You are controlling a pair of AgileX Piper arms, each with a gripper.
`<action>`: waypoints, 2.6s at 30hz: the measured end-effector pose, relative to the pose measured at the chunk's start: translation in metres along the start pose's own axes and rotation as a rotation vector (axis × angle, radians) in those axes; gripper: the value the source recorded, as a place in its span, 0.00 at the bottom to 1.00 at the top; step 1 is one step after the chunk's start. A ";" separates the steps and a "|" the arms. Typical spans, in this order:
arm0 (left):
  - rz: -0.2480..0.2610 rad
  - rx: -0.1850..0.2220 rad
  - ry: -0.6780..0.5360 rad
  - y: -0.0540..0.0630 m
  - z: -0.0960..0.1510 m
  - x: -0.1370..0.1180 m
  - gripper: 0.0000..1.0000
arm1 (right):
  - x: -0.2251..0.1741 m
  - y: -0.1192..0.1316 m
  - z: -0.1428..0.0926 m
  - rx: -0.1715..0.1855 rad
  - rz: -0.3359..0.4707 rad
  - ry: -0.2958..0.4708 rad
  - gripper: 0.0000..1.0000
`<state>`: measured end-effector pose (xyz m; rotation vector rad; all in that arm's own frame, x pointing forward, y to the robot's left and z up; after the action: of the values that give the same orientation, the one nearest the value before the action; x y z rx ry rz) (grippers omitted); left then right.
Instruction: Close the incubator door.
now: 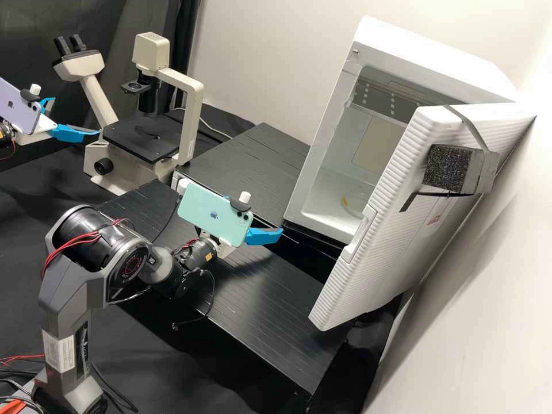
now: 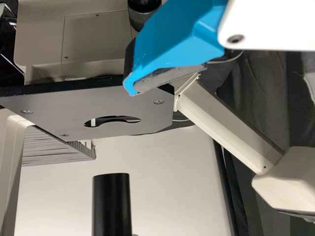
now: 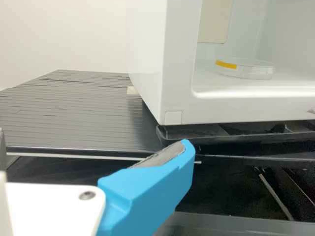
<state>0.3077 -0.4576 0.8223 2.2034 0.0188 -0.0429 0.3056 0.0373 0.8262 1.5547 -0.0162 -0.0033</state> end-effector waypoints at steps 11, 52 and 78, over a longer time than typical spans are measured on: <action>0.000 0.000 0.000 0.000 0.000 0.000 1.00 | -0.006 0.000 0.000 0.000 0.001 0.001 1.00; 0.000 0.000 0.000 0.000 0.000 0.000 1.00 | -0.134 0.132 0.055 0.036 0.623 -0.067 1.00; 0.000 0.000 0.000 0.000 0.000 0.000 1.00 | -0.104 0.126 0.055 0.143 0.560 -0.060 1.00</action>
<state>0.3077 -0.4576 0.8223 2.2034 0.0188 -0.0429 0.1994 -0.0139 0.9521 1.6467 -0.5075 0.4008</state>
